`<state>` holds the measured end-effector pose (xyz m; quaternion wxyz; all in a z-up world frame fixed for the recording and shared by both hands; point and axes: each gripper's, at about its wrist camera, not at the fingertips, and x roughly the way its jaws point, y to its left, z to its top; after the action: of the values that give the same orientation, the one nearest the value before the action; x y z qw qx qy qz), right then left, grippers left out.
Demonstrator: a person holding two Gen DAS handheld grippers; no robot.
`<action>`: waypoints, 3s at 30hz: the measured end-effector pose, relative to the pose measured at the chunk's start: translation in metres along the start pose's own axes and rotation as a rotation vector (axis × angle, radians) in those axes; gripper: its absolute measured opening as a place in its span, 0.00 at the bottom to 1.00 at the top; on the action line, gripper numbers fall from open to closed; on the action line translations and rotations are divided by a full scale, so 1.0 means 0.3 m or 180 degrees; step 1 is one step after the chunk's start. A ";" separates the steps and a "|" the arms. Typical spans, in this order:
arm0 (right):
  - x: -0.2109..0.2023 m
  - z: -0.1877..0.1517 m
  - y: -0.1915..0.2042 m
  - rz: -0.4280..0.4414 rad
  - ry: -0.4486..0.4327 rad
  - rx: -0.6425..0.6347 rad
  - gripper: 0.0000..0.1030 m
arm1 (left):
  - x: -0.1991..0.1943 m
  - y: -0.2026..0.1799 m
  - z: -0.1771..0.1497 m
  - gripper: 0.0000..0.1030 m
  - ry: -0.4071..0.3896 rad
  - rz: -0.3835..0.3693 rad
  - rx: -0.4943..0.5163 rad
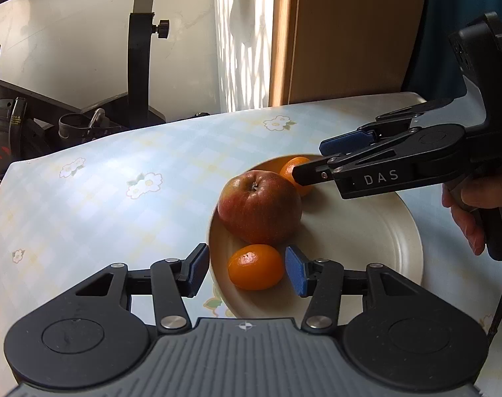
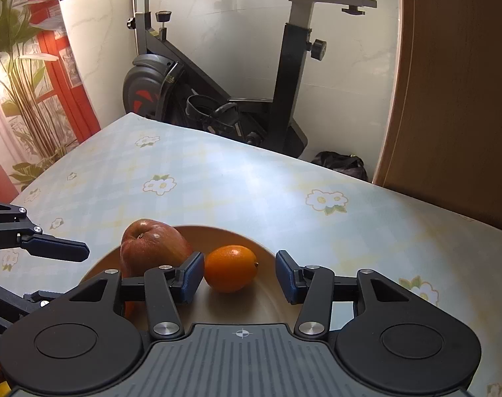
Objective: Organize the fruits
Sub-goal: 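Lower both tangerines onto the plate beside the apple and open both tools, then withdraw the left tool toward the fruit pile while the right tool moves to another tangerine, then grasp a tangerine with the right tool while the left tool moves over a yellow grapefruit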
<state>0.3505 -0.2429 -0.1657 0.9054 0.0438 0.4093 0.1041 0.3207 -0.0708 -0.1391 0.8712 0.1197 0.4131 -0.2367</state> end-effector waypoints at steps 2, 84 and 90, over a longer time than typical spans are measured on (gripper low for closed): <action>-0.051 -0.007 0.000 -0.0012 -0.0096 0.0068 0.44 | -0.027 0.004 0.001 0.52 -0.0045 -0.0024 -0.0048; -0.512 -0.605 0.291 0.0045 0.0176 0.0268 0.39 | -0.450 0.045 -0.327 0.65 -0.0455 0.0467 -0.0349; -0.494 -0.602 0.272 0.0112 0.0175 0.0406 0.39 | -0.437 0.089 -0.324 0.63 -0.0405 0.0399 -0.0575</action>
<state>0.1072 -0.1978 -0.1632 0.8872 0.1056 0.4389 0.0950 0.1982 0.0325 -0.0982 0.9160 0.0511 0.3684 -0.1507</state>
